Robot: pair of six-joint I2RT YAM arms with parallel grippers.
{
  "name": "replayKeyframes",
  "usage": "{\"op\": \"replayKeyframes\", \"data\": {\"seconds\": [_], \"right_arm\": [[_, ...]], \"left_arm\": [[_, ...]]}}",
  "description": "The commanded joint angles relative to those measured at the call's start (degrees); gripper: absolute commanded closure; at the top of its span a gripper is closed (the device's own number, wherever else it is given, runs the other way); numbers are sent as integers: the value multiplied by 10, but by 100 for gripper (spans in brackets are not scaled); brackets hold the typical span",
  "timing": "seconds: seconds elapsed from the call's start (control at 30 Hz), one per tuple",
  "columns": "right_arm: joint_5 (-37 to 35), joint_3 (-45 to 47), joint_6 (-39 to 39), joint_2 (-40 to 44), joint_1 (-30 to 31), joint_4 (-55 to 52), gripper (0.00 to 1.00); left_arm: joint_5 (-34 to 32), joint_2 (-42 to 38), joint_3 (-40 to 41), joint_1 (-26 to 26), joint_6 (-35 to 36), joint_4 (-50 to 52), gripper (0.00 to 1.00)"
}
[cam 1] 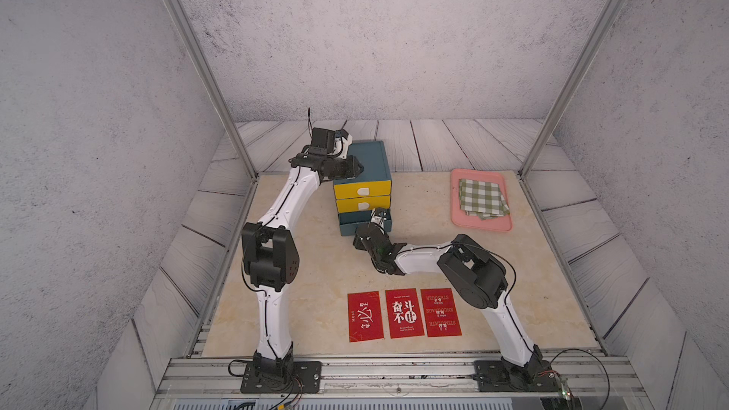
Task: Take the postcards out of the drawer
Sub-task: Close the drawer in the storage box.
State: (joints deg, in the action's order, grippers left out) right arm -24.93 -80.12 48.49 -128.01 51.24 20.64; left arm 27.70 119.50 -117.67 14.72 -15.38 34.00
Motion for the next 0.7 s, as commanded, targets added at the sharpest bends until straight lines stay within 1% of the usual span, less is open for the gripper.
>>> {"op": "replayKeyframes", "data": {"seconds": [0.0,0.23,0.67], "right_arm": [[12,4,18,-21,-11,28,40],[39,2,27,-31,-22,46,43],[48,-17,52,-49,-31,55,44]], "left_arm": [[-3,-1,22,-5,5,46,73],[-1,-4,29,-5,5,43,73],[2,-8,43,-5,3,37,74]]}}
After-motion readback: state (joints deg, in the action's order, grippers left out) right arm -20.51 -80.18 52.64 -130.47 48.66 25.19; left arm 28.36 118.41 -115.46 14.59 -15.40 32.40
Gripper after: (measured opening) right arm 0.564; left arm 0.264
